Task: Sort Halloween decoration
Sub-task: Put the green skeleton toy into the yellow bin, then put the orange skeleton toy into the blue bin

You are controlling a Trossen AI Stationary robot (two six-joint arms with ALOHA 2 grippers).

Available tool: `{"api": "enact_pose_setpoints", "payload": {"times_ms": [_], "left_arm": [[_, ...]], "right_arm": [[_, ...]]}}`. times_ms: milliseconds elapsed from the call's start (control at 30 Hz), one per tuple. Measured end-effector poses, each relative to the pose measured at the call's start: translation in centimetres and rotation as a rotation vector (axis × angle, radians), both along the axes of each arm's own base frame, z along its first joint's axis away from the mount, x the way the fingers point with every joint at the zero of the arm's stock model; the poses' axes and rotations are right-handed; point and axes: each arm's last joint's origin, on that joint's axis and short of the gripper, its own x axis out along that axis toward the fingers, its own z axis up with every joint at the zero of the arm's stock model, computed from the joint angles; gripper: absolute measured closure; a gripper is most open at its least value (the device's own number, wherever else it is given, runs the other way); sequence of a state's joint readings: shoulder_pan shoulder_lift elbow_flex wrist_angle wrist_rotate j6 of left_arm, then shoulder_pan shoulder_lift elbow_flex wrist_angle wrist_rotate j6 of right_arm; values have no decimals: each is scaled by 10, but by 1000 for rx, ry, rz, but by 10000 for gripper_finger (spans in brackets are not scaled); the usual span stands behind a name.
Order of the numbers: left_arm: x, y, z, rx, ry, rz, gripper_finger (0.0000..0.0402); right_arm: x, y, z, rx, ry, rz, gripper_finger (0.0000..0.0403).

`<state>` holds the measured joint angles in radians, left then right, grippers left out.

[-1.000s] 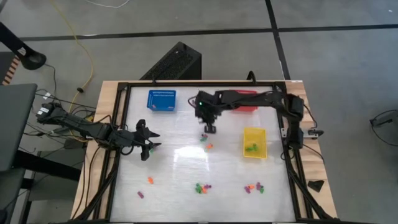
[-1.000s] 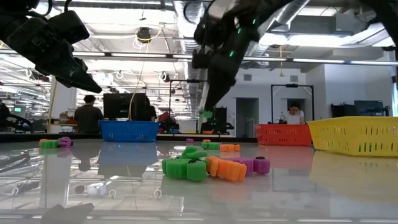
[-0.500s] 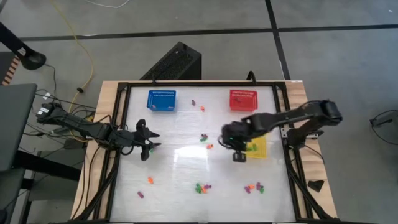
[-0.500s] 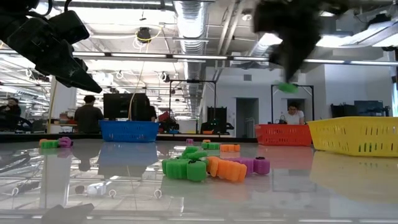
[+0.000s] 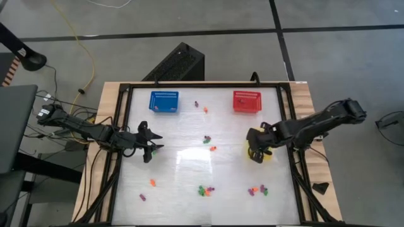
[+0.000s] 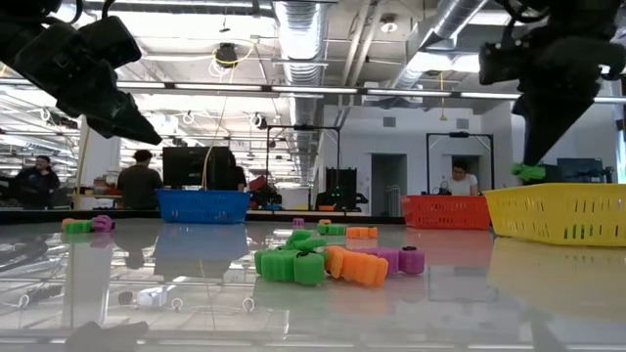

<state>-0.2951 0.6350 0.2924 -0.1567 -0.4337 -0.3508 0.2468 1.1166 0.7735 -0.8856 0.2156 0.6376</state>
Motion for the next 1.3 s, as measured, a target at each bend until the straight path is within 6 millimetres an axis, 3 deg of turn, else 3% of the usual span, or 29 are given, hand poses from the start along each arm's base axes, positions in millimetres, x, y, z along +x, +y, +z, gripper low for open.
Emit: {"api": "enact_pose_setpoints", "payload": {"times_ms": [633,800,1000,1300], "left_arm": [[1,0,1,1,-12,-2,219],[0,0,1,9,-14,13,219],[0,1,1,12,-15,20,219],[0,0,1,8,-13,16,219]], "right_arm": [[1,-8,-6,-102,-42,-124,307],[25,-4,7,-100,-306,-47,288],[68,5,27,-205,-682,126,270],[124,9,-10,-270,-786,243,222]]}}
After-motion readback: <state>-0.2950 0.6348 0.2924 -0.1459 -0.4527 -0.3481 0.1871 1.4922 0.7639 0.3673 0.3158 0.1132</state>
